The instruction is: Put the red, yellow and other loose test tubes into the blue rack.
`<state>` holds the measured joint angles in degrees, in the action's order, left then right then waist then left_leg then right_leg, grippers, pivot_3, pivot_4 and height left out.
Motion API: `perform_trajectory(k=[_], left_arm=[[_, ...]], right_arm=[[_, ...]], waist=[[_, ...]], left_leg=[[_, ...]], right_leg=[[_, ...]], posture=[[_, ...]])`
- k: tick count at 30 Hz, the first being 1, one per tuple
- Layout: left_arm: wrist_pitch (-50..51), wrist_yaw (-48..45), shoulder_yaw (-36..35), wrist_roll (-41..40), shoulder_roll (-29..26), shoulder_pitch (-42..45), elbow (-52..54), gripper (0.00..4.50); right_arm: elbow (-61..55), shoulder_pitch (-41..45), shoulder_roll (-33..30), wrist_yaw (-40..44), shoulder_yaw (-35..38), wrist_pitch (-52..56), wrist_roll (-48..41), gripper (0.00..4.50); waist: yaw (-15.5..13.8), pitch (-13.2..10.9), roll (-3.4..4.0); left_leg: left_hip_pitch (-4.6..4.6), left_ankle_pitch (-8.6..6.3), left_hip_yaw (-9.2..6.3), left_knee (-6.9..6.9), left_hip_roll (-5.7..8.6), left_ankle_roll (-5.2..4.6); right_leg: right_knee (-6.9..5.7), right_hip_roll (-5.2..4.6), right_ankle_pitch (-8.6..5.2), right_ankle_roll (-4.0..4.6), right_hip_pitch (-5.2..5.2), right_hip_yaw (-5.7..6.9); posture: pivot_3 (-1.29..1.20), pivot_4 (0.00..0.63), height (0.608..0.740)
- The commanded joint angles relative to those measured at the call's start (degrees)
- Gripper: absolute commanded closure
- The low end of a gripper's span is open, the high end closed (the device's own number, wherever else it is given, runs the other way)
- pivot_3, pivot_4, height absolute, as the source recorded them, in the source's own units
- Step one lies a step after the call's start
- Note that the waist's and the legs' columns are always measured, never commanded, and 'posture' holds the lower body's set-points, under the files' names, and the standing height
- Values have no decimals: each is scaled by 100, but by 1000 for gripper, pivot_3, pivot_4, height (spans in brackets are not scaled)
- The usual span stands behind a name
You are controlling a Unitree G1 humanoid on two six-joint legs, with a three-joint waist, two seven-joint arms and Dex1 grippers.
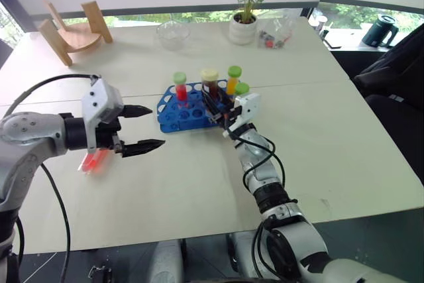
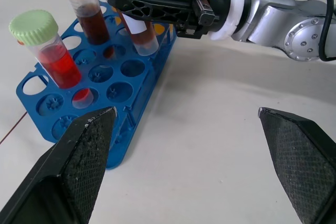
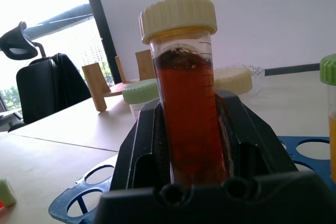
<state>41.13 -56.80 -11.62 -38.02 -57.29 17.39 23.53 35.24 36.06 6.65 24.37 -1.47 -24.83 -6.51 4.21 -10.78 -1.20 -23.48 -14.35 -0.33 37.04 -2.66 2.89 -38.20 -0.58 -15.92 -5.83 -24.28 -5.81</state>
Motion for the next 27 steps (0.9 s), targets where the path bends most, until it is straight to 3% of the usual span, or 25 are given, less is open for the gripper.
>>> perform_trajectory(k=[1, 17, 19, 20, 24, 27], left_arm=[[7, 43, -212, -53, -56, -62, 175, 0], [-70, 96, -155, -29, -1, -99, 185, 0], [-70, 95, -131, -29, 11, -84, 177, 0], [-70, 97, -122, -25, 18, -79, 168, 0], [-67, 259, -106, 123, 67, -95, 29, 0], [25, 523, -55, 319, 92, -44, -154, 0]], right_arm=[[159, 231, 66, -48, 32, -270, -48, 3646], [351, 39, -39, -1, -6, -344, -56, 3646], [371, -10, -41, 24, -24, -252, -60, 2617], [356, -33, -36, 71, -27, -180, -96, 2328], [-94, -282, -124, 11, -107, 41, -10, 218], [-1184, -782, -416, 55, -291, 771, 66, 78]], waist=[[4, 0, 0], [0, 0, 0], [0, 0, 0], [-1, 0, 0], [-4, 0, 0], [-22, 0, 0]], left_leg=[[0, 0, 0, 0, 0, 0], [1, 0, -1, 1, 0, 0], [1, 0, -1, 1, 0, 1], [1, 0, -1, 1, 0, 1], [1, 0, -1, 1, 0, 0], [1, 0, -2, 1, 0, 0]], right_leg=[[0, 0, 0, 0, 0, 0], [-1, 0, 0, 1, 2, 0], [-1, 0, 0, 1, 2, 0], [-1, 0, 0, 1, 2, 0], [-1, 0, 0, 1, 2, 0], [-1, 0, 0, 1, 2, 0]], posture=[[0, 150, 740], [0, 150, 740], [0, 150, 740], [0, 150, 740], [0, 150, 740], [0, 150, 740]])
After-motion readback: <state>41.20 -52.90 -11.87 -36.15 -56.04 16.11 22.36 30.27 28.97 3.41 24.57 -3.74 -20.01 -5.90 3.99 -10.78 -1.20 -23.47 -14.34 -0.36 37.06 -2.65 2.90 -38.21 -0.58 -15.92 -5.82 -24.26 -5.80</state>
